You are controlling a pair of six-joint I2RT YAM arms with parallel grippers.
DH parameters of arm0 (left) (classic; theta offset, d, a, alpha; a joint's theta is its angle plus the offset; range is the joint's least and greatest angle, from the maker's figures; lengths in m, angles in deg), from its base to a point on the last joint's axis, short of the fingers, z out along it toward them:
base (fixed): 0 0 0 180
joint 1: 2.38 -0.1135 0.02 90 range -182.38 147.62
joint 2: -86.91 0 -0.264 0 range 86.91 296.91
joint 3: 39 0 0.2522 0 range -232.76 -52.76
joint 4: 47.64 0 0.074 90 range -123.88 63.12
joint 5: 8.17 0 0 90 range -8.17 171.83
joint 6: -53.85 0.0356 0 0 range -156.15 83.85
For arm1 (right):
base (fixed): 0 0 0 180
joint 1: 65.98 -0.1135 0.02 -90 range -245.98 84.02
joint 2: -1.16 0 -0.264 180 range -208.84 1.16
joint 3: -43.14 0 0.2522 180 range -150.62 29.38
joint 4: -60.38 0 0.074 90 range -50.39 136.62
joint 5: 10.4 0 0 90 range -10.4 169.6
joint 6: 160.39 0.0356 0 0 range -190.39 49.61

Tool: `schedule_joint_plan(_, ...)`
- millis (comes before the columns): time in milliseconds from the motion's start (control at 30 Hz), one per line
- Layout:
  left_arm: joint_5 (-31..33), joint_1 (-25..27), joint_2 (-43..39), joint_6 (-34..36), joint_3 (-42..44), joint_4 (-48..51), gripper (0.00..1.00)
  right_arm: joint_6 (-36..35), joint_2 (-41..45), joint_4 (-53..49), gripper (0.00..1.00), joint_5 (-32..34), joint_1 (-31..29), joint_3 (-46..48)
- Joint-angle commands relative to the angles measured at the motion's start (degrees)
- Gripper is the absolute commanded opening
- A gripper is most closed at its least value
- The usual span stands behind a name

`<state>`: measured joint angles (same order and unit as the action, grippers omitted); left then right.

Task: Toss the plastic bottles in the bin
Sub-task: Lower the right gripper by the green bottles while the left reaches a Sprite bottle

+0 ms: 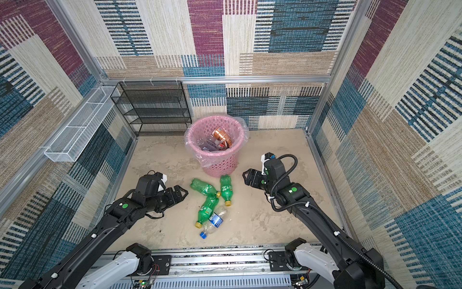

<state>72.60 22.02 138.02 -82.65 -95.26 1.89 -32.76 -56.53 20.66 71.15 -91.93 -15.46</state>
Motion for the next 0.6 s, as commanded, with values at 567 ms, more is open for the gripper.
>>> schedule_joint_plan(567, -4.89, 9.04, 6.1, -0.39, 5.19, -6.04, 0.82, 5.39, -0.04, 13.0, 0.77, -9.04, -0.07, 15.69)
